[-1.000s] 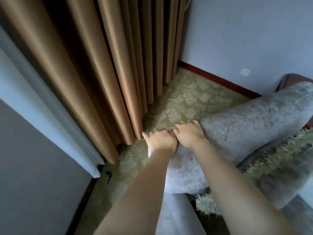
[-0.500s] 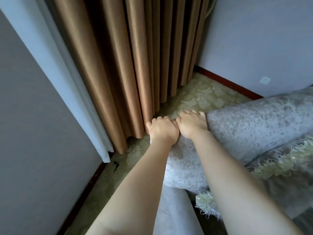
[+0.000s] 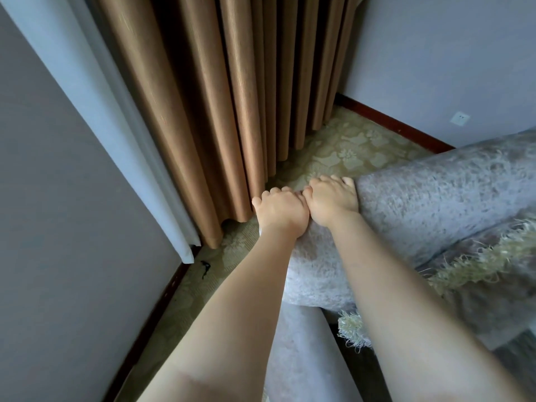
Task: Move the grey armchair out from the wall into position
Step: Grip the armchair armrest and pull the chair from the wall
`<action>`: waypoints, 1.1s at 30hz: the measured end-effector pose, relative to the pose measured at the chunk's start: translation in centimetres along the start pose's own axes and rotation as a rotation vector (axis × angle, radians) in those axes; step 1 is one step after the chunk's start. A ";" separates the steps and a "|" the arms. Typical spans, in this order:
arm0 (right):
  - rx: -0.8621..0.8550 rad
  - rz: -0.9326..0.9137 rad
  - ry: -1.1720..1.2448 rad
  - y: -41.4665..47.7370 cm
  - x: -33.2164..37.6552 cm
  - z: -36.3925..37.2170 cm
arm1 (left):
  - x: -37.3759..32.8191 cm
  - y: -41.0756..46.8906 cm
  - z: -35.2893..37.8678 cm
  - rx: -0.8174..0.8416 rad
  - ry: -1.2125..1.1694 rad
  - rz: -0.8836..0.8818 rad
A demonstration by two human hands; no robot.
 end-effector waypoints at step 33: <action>-0.067 -0.069 -0.056 1.1 1.2 2.8 | 2.0 0.5 1.6 -0.082 -0.036 -0.056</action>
Point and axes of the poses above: each hand's wrist, its own y-axis towards the middle knuckle, its own z-axis out of the palm, x = y × z, the point moved 5 cm from there along y, towards the middle knuckle, and after that the axes turned 11 degrees about y, right-handed, at the moved point
